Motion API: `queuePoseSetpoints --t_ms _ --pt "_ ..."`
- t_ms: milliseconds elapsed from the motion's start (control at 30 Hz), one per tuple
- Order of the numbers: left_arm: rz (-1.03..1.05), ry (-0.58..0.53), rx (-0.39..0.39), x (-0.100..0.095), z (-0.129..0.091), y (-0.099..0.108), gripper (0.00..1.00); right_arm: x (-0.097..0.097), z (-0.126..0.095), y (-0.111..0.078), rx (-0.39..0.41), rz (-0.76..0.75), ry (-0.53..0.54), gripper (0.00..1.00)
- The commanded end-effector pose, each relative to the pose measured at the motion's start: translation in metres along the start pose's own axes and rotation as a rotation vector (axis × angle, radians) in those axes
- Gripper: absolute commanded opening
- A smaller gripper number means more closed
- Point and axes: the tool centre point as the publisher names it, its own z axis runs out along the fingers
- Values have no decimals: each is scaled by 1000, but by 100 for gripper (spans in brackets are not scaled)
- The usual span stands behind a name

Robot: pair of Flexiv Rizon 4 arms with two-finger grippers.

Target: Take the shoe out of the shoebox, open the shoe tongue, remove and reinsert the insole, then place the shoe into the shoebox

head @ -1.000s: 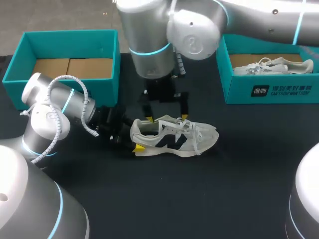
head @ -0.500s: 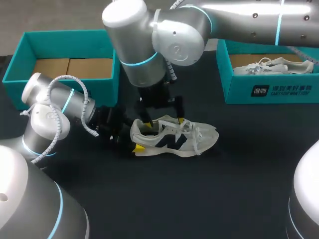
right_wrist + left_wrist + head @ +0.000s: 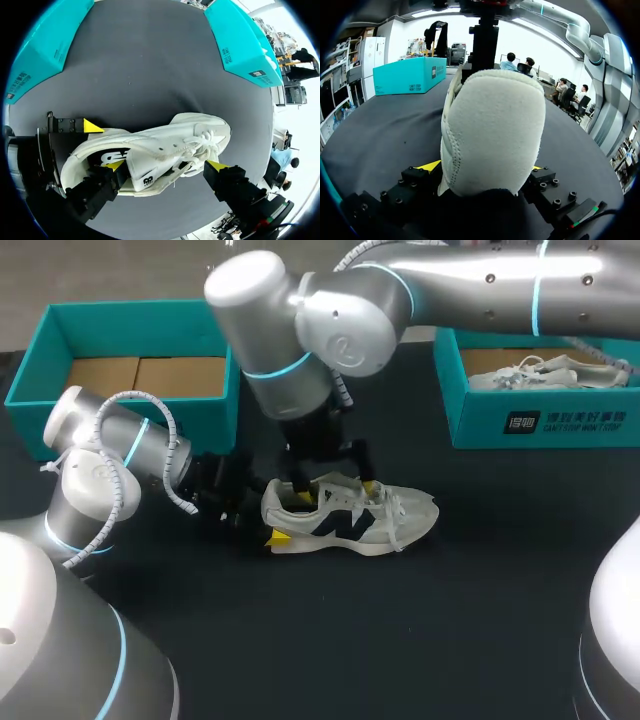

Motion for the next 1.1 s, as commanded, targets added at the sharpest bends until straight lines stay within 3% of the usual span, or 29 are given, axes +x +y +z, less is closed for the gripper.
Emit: queuePoseSetpoints --t_ms 33,167,233,333,400,433,733,1100 --pt "-1 2 -1 -2 3 3 0 -12 0 5 13 16 1 100" --pt "-1 2 -1 -2 3 3 0 -27 -7 7 12 55 21 98" --pt "-1 2 -1 -2 3 3 0 -31 -10 7 10 62 26 49" --pt "-1 2 -1 -2 3 3 0 -33 -10 9 16 60 53 39" --pt "-1 2 -1 -2 3 3 0 -34 -9 10 24 58 90 5" --pt "-1 2 -1 -2 3 3 0 -34 -8 10 26 57 101 0" --pt "-1 2 -1 -2 3 3 0 -37 -13 13 92 46 239 0" --pt "-1 2 -1 -2 3 3 0 -68 -15 28 125 -68 224 0"
